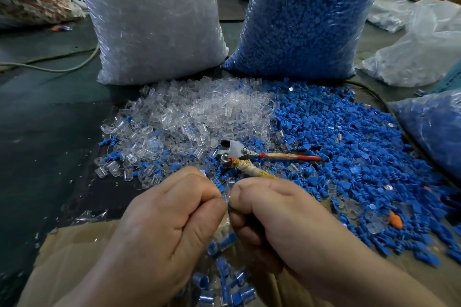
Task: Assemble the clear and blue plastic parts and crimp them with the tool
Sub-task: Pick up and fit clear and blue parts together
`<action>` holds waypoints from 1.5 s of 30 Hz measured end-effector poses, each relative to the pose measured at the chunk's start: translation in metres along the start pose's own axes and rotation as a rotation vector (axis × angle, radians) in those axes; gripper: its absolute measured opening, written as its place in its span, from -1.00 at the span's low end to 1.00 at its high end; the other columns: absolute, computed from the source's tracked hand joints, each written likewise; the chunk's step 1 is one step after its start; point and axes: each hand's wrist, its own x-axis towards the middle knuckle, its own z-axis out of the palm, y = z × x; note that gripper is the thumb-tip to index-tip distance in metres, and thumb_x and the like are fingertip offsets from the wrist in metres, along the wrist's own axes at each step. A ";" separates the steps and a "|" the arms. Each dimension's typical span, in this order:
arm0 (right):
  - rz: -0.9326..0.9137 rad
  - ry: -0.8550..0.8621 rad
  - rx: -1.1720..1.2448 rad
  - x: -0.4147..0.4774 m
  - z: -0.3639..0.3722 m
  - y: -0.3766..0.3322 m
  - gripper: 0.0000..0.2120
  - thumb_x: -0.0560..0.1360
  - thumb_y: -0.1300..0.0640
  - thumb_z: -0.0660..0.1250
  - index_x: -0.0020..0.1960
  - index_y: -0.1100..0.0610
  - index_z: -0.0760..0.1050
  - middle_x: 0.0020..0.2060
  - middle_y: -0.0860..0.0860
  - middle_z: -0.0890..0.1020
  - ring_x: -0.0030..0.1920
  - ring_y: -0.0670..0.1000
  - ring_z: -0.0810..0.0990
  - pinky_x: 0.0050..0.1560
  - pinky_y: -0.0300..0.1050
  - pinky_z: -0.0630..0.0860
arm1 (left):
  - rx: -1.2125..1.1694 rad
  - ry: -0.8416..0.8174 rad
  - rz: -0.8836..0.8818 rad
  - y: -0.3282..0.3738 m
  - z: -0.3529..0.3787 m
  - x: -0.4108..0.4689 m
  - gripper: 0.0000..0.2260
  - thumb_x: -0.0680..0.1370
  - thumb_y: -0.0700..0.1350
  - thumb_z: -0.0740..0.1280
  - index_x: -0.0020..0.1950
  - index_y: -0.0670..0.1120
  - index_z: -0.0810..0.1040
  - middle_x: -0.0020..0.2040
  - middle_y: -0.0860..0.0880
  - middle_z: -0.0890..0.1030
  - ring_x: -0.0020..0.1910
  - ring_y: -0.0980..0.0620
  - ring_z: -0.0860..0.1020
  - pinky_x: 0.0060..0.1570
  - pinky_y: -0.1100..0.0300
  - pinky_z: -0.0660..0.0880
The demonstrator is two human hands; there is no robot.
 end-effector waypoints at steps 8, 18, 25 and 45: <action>-0.442 0.299 -1.106 0.002 -0.019 0.007 -0.82 0.56 -0.19 0.12 -0.01 -0.12 0.39 -0.16 -0.16 0.54 -0.13 -0.14 0.50 -0.12 -0.07 0.49 | 0.082 -0.113 -0.257 -0.024 -0.002 -0.003 -0.85 0.48 0.22 0.24 -0.13 0.19 0.50 -0.15 0.26 0.58 -0.18 0.22 0.55 -0.30 0.31 0.45; -0.368 -0.048 -1.361 0.000 -0.010 0.009 -0.91 0.48 -0.07 0.13 -0.11 -0.11 0.22 -0.11 -0.11 0.51 -0.10 0.05 0.50 -0.12 -0.02 0.45 | 0.106 -0.350 -0.177 -0.023 -0.001 -0.006 -0.73 0.40 0.28 0.17 -0.03 0.25 0.57 -0.15 0.22 0.53 -0.16 0.21 0.55 -0.17 0.13 0.54; -0.356 0.392 -1.459 0.020 -0.018 0.018 -0.67 0.53 -0.34 0.09 0.11 -0.12 0.27 -0.02 -0.14 0.49 -0.13 0.03 0.52 -0.31 -0.06 0.29 | 0.383 -0.027 -0.356 -0.037 0.015 0.003 -0.46 0.44 0.37 0.16 0.41 0.31 0.28 0.12 0.28 0.36 -0.08 0.21 0.48 -0.12 0.20 0.41; -0.554 0.342 -1.314 0.040 -0.020 0.026 -0.85 0.57 -0.10 0.14 0.00 -0.04 0.38 -0.12 -0.07 0.55 -0.15 0.06 0.52 -0.28 -0.04 0.31 | 0.244 0.003 -0.215 -0.037 0.030 0.005 -0.84 0.47 0.00 0.42 0.04 0.09 0.67 -0.07 0.20 0.55 -0.06 0.13 0.52 -0.08 0.36 0.36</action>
